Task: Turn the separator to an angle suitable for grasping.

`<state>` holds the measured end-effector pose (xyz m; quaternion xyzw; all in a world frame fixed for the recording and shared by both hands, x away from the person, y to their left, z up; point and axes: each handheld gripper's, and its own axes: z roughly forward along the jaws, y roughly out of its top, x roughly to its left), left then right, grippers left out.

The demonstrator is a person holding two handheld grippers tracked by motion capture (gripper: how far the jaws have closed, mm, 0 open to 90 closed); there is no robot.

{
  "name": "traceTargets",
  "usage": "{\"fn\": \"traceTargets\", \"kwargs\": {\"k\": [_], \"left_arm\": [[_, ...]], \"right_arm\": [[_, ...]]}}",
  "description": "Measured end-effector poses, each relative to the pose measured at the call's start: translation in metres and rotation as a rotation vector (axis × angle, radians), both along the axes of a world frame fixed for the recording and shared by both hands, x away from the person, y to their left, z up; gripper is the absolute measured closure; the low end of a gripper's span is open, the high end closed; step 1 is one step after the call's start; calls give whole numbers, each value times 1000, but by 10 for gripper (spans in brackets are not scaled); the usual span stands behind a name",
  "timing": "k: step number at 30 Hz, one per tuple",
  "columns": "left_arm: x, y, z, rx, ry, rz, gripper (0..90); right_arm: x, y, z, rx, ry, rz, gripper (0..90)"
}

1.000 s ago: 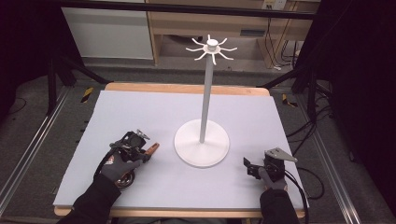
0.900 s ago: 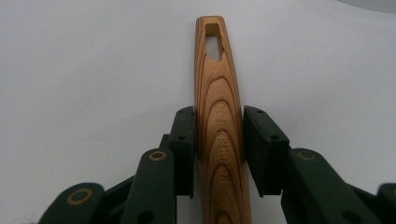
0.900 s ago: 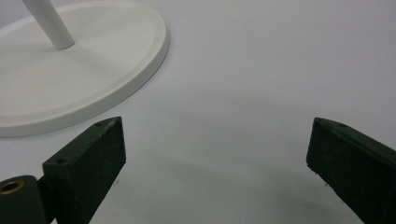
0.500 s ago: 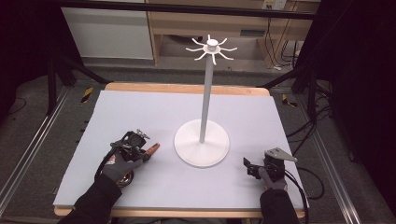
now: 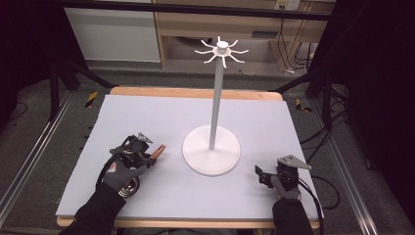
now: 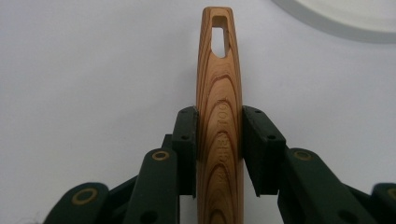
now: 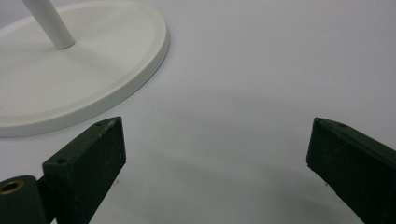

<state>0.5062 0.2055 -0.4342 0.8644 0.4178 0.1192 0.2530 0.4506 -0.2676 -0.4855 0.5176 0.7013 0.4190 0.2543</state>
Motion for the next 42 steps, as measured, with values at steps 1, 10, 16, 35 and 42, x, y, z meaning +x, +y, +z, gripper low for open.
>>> {"fn": "traceTargets", "kwargs": {"k": [1, 10, 16, 35, 42], "left_arm": [[-1, 1, 2, -9, -10, 6, 674], [-8, 4, 15, -40, -55, 8, 675], [-15, 7, 29, -94, -94, 15, 675], [-38, 13, 61, -275, -283, 55, 674], [-47, 15, 72, -343, -332, 52, 674]], "right_arm": [[0, 0, 0, 0, 0, 0, 51], [0, 0, 0, 0, 0, -2, 50], [0, 0, 0, 1, 1, -2, 50], [0, 0, 0, 2, 3, -9, 49], [1, 0, 0, 1, 6, -11, 49]]}}
